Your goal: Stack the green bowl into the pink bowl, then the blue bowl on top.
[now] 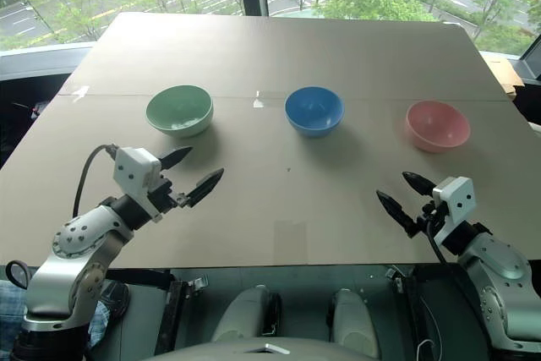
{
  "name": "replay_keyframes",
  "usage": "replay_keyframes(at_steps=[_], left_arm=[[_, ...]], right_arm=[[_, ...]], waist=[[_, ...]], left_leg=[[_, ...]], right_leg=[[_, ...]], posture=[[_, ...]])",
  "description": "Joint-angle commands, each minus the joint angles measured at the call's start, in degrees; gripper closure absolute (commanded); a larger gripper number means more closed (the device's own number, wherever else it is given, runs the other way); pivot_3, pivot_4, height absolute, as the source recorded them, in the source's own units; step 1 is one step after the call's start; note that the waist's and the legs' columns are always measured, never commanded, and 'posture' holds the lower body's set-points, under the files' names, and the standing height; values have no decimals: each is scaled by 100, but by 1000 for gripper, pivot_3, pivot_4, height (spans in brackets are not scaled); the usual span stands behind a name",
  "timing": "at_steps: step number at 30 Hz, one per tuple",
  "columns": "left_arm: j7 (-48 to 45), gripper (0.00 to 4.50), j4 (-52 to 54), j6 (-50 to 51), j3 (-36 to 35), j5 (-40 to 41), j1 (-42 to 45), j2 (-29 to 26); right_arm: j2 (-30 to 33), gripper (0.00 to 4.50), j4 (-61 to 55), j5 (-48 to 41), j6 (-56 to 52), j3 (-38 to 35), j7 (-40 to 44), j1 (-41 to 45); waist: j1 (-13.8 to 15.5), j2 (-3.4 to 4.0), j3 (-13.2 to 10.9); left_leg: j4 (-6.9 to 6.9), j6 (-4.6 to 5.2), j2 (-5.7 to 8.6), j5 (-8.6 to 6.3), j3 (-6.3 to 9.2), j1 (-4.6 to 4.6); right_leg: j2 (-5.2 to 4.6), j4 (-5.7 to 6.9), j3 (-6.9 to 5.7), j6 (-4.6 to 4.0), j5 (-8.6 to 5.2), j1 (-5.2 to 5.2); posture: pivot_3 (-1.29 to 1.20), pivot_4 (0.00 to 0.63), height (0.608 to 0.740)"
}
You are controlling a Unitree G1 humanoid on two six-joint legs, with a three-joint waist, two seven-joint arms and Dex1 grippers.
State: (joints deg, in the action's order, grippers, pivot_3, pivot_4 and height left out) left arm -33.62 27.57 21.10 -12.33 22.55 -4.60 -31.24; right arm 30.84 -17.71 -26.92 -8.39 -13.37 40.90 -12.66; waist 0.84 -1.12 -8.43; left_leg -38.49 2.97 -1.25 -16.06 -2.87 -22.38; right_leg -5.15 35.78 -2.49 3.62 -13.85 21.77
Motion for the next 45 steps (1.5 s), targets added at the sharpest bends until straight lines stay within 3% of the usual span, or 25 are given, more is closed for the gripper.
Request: replay_keyframes(at_steps=[1, 27, 32, 37, 45], left_arm=[[-94, 50, 149, -87, -15, 86, 72, -55], [-512, 50, 49, -155, -41, 450, 235, 24], [-677, 50, 218, 252, 0, 1143, 473, 34], [-617, 50, 591, 633, 212, 1610, 771, 4], [-883, 50, 770, 824, 685, 1658, 1203, -247]], right_arm=[[62, 787, -184, -6, 131, -194, 33, 1], [378, 787, -40, 176, -68, -261, 75, 215], [936, 787, 204, 416, -733, -311, -147, 986], [1680, 787, 1164, 947, -1004, -217, -171, 2028], [2113, 787, 3096, 1987, -935, 888, 281, 3573]], waist=[[0, 0, 0], [0, 0, 0], [-5, 1, 0], [9, 7, -4], [-14, 7, -4]], left_leg=[[0, 0, 0, 0, 0, 0], [-1, 0, 0, 0, -2, 1], [-7, 0, 0, 0, -7, 2], [-7, 0, 2, 1, -5, -1], [-6, 1, 3, 1, -8, -5]], right_leg=[[0, 0, 0, 0, 0, 0], [4, 0, 0, 10, 5, 0], [3, 2, 5, 7, 4, 0], [7, 1, 2, 11, 6, 0], [12, -7, 4, 12, 6, 1]], posture=[[0, 150, 740], [0, 150, 740], [0, 150, 740], [0, 150, 740], [0, 150, 740]])
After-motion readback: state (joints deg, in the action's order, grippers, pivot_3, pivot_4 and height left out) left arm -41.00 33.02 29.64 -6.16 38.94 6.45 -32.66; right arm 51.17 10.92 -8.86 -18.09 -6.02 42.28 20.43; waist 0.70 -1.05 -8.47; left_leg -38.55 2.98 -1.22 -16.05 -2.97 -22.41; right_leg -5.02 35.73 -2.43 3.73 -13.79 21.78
